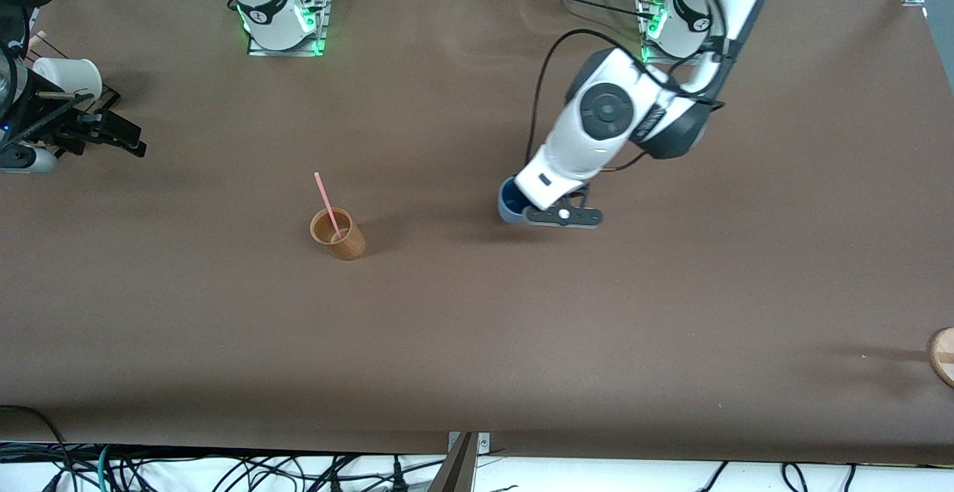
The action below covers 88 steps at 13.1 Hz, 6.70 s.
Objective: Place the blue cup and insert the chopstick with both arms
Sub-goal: 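Carry the blue cup with the left gripper toward the bamboo cup, then release the cup with the left gripper while the right gripper reaches, then grasp the pink chopstick with the right gripper while the left gripper withdraws, then lift the pink chopstick out of the bamboo cup with the right gripper, then move the chopstick over the blue cup and lower it inside, then open the right gripper to release the chopstick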
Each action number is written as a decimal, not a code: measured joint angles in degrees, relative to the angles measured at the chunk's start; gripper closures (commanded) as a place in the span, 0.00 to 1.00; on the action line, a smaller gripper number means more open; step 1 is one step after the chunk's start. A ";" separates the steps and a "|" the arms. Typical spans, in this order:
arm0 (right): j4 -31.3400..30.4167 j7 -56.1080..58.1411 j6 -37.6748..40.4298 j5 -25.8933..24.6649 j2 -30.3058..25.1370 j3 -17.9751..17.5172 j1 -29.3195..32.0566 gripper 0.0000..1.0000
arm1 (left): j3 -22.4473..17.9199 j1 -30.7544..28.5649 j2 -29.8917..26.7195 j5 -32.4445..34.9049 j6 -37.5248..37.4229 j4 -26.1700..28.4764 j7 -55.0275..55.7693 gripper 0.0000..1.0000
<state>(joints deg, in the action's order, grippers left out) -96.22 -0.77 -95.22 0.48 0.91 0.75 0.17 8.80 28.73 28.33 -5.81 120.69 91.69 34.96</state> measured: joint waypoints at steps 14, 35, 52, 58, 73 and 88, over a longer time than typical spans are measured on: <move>0.00 0.01 -0.01 0.04 0.27 -0.06 -0.01 0.00 | -8.91 14.11 16.86 0.00 -0.40 -15.64 15.02 0.64; 0.24 -8.48 -9.45 1.53 17.86 -1.56 -19.14 0.20 | -5.92 -5.42 0.46 0.00 -14.48 -19.41 6.53 0.00; -6.36 -8.40 -16.00 1.64 21.11 -3.18 -20.50 1.00 | 0.11 -37.48 -19.26 0.68 -39.70 -12.31 -36.79 0.00; 3.89 -8.41 -1.53 1.73 19.42 -3.16 -20.44 1.00 | -0.75 -37.83 -22.76 0.68 -39.48 -5.94 -37.75 0.00; 9.53 -32.05 -4.75 8.23 19.75 -14.10 -29.18 1.00 | -0.31 -37.30 -22.07 0.68 -39.39 -5.73 -37.84 0.00; 11.39 -32.48 -12.15 1.77 27.48 -13.55 -30.58 0.01 | -0.32 -37.28 -22.02 0.68 -39.33 -5.73 -37.85 0.00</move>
<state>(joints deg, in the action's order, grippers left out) -84.84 -33.26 -107.37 2.25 28.39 -12.80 -30.41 8.49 -8.55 6.31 -5.12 81.36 85.96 -2.88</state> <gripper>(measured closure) 0.203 0.000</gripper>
